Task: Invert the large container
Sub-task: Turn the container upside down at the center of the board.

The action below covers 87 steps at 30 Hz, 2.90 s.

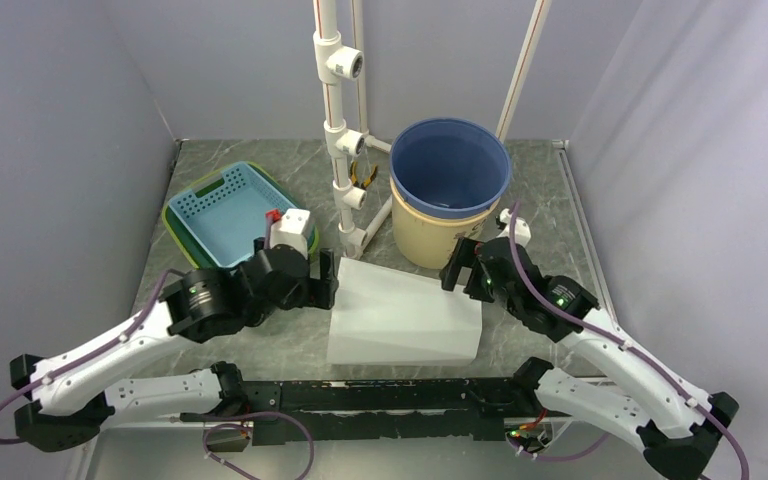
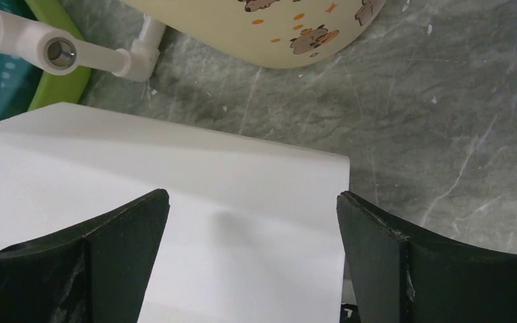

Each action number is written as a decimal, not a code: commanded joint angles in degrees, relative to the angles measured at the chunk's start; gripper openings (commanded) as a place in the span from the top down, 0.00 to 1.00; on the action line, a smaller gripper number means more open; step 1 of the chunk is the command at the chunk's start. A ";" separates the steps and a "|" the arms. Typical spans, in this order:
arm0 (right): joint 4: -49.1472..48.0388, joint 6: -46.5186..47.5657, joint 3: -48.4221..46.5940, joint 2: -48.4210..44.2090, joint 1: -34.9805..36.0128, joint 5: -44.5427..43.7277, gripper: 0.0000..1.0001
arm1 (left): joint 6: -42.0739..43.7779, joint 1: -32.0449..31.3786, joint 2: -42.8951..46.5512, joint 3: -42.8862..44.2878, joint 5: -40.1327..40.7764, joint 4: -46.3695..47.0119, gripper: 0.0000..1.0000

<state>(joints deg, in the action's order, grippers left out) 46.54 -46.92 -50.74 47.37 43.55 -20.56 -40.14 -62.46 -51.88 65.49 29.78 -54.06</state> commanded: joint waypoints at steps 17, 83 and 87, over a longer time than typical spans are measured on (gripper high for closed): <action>-0.01 -16.73 9.27 -11.99 -0.13 9.13 0.01 | -4.20 0.48 -7.69 -3.66 -13.28 7.73 0.60; 0.74 -16.65 -7.33 -17.90 0.01 20.23 0.34 | -9.78 0.57 -2.80 -17.82 -27.40 29.91 0.60; 0.93 -13.48 -11.94 -13.89 -0.04 24.04 0.34 | -11.88 0.58 -1.66 -20.23 -29.23 34.96 0.59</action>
<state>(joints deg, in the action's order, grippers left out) 62.50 -60.27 -56.38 29.98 42.50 -12.93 -47.16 -61.32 -53.71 46.78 4.99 -33.54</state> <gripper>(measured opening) 0.671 0.408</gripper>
